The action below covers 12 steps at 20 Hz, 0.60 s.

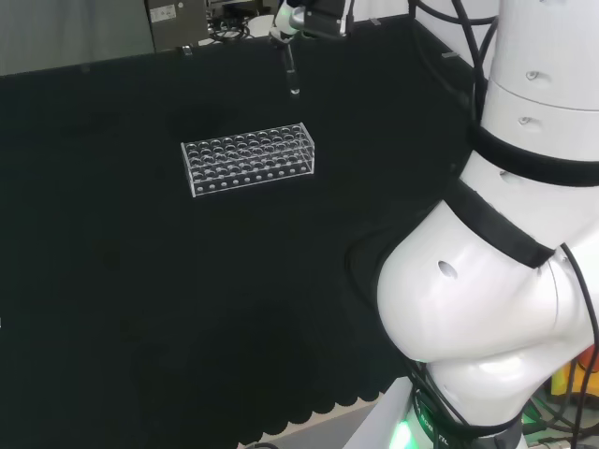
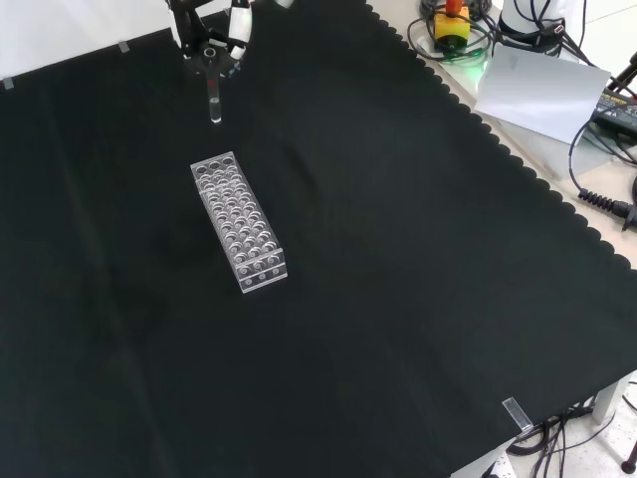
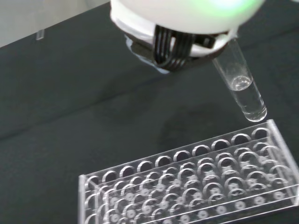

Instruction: Shake the test tube.

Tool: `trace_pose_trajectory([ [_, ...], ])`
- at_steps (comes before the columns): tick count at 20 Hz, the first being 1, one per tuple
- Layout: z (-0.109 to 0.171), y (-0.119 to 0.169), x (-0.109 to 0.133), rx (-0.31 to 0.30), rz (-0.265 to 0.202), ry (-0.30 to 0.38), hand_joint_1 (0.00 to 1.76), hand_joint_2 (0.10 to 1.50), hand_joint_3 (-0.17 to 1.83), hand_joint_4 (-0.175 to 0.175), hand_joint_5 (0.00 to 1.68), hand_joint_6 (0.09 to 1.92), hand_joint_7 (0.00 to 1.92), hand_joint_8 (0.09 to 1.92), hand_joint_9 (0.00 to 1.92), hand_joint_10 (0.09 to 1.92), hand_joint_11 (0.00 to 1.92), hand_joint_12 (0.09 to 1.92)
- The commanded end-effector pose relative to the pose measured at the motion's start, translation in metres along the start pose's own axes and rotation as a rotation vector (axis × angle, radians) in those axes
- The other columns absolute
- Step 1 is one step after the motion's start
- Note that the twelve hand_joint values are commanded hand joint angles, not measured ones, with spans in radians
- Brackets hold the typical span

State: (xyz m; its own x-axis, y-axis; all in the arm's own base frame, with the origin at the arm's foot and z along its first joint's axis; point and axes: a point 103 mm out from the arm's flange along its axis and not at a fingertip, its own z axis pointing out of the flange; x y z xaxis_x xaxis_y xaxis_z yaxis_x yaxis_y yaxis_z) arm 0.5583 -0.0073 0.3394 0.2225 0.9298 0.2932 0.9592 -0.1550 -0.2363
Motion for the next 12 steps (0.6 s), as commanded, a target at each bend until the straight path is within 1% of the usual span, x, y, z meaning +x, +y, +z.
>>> trace_pose_trajectory([
  [1,0.014,0.0,0.035,0.029,-0.068,0.046,1.33,0.76,0.44,-0.175,1.36,0.12,1.38,0.68,1.62,0.75,1.26,0.87],
  [3,0.022,0.0,0.057,0.047,-0.098,0.061,1.33,0.76,0.44,-0.175,1.36,0.12,1.38,0.68,1.62,0.75,1.26,0.87],
  [6,0.034,-0.001,0.094,0.072,-0.16,0.079,1.33,0.76,0.44,-0.175,1.36,0.12,1.38,0.68,1.62,0.75,1.26,0.87],
  [10,0.046,-0.006,0.135,0.098,-0.22,0.117,1.33,0.76,0.44,-0.175,1.36,0.12,1.38,0.68,1.62,0.75,1.26,0.87],
  [12,0.05,-0.008,0.152,0.107,-0.247,0.13,1.33,0.76,0.44,-0.175,1.36,0.12,1.38,0.68,1.62,0.75,1.26,0.87],
])
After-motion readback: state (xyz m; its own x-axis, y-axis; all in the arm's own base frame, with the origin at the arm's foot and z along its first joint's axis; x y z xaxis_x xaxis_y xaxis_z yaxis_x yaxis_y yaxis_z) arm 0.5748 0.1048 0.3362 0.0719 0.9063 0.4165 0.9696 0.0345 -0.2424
